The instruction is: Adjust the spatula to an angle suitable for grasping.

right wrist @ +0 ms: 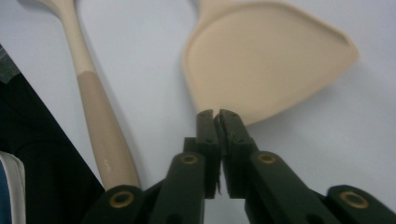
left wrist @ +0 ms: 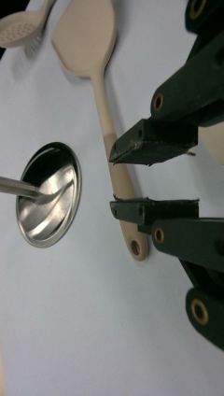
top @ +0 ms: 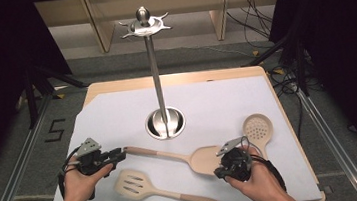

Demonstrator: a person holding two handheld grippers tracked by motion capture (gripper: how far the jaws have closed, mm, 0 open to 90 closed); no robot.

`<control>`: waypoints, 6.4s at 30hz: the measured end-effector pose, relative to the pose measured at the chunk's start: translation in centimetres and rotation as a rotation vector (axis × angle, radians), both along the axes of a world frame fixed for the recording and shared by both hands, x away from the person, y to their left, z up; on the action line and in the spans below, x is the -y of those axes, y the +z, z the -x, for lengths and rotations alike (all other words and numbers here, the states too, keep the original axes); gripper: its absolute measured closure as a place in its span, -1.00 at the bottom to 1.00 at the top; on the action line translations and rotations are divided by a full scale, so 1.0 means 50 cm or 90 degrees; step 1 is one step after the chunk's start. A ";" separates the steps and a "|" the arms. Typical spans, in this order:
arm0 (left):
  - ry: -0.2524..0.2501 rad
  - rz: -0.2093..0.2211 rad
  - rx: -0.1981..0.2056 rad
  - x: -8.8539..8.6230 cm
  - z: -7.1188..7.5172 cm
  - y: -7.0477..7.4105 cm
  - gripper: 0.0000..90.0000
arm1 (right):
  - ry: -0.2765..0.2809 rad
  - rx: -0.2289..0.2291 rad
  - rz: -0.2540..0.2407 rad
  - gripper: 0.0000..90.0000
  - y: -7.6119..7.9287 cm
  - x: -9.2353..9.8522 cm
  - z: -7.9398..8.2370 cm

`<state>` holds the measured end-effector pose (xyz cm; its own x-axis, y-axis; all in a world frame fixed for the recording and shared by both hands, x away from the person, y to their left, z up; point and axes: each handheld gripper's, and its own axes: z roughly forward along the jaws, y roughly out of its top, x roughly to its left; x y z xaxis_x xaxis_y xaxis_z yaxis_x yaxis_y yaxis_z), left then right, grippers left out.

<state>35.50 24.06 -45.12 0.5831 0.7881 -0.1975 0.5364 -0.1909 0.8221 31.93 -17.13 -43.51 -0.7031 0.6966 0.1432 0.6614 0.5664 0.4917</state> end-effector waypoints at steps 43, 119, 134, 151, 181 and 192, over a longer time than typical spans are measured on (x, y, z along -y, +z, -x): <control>-0.037 -0.288 -0.258 0.145 -0.241 -0.031 0.98 | -0.059 -0.018 -0.016 0.92 0.018 0.039 -0.021; 0.213 -0.180 -0.411 0.165 -0.335 -0.016 0.17 | -0.065 -0.083 -0.038 0.62 -0.010 0.040 -0.030; 0.209 -0.181 -0.407 0.179 -0.328 -0.024 -0.02 | -0.056 -0.087 -0.028 0.61 -0.012 0.042 -0.030; 0.201 -0.237 -0.416 0.186 -0.339 -0.019 0.24 | -0.074 -0.102 -0.023 0.62 -0.009 0.042 -0.027; 0.094 0.070 -0.234 0.160 -0.285 0.100 0.59 | -0.082 -0.071 -0.042 0.61 0.002 0.045 -0.030; 0.041 0.116 -0.077 0.145 -0.194 0.160 0.60 | -0.091 -0.008 -0.079 0.58 0.012 0.057 -0.034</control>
<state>45.21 16.80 -37.13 0.4962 0.7682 -0.4046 0.6390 -0.0077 0.7692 33.61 -19.96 -42.92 -0.5956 0.7658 0.2426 0.7373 0.4012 0.5436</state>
